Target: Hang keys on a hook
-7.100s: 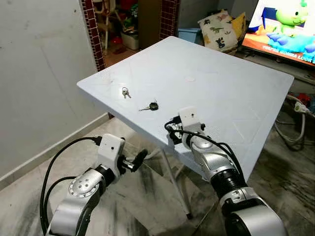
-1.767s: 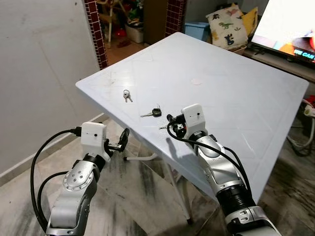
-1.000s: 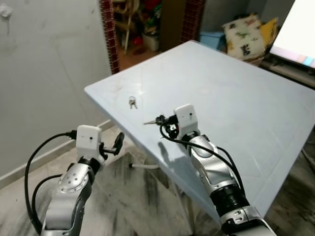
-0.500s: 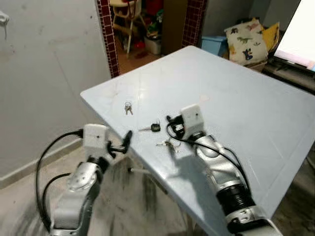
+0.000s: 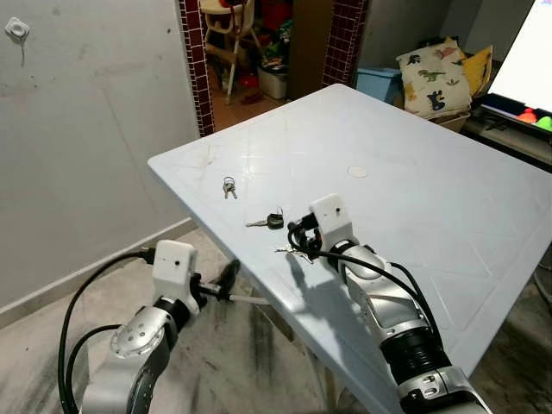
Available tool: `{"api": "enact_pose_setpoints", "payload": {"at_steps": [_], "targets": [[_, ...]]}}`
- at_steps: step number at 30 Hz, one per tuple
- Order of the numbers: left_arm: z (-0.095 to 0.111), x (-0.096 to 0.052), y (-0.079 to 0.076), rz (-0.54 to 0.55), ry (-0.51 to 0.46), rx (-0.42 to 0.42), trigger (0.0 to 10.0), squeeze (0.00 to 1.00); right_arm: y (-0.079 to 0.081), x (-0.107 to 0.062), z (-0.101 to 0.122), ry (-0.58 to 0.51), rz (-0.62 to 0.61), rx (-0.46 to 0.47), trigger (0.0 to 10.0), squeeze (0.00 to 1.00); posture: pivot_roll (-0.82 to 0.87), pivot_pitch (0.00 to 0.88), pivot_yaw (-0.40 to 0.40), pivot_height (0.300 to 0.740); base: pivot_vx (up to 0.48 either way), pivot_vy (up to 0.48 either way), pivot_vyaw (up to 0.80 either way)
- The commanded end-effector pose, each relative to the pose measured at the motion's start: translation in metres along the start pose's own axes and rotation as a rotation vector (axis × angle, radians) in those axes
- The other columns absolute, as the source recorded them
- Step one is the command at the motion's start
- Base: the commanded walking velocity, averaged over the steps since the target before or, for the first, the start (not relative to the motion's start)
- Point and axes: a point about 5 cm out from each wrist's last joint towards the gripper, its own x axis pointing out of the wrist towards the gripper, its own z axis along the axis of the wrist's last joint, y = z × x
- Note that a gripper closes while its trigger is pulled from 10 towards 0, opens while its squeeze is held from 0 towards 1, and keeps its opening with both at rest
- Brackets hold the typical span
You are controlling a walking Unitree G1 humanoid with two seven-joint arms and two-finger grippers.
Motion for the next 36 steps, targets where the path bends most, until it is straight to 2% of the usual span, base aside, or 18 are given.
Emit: {"api": "enact_pose_setpoints", "payload": {"at_steps": [1,10,18,26,27,28,29,36], "targets": [[0.004,-0.001,-0.005,-0.029,-0.009,0.009,10.0,0.0,-0.002,-0.001,-0.002,0.024,-0.009,-0.015,10.0,0.0,0.09,0.008,-0.015,0.74,0.0,0.0,0.0],[0.007,-0.003,-0.005,-0.031,-0.006,0.011,10.0,0.0,-0.009,-0.013,-0.013,0.113,-0.033,-0.059,10.0,0.0,0.09,0.019,-0.018,0.74,0.0,0.0,0.0],[0.008,0.0,-0.006,-0.041,-0.005,0.014,10.0,0.0,-0.008,-0.019,-0.029,0.175,-0.006,-0.037,10.0,0.0,0.08,0.017,-0.013,0.74,0.0,0.0,0.0],[0.01,0.001,-0.006,-0.041,-0.007,0.019,10.0,0.0,-0.004,-0.015,-0.025,0.177,0.037,-0.047,10.0,0.0,0.09,0.013,-0.016,0.74,0.0,0.0,0.0],[0.01,0.001,-0.006,-0.04,-0.007,0.02,10.0,0.0,-0.003,-0.015,-0.024,0.176,0.038,-0.048,9.3,0.0,0.09,0.013,-0.016,0.74,0.0,0.0,0.0],[0.01,0.001,-0.006,-0.04,-0.008,0.02,10.0,0.0,-0.003,-0.014,-0.024,0.176,0.038,-0.049,9.3,0.0,0.09,0.013,-0.016,0.74,0.0,0.0,0.0],[0.01,0.001,-0.006,-0.039,-0.008,0.021,10.0,0.0,-0.003,-0.014,-0.024,0.177,0.038,-0.049,10.0,0.0,0.09,0.013,-0.017,0.74,0.0,0.0,0.0],[0.01,0.0,-0.005,-0.032,-0.009,0.021,10.0,0.0,-0.009,-0.012,-0.012,0.121,-0.01,-0.007,10.0,0.0,0.1,0.011,-0.014,0.74,0.0,0.0,0.0]]}}
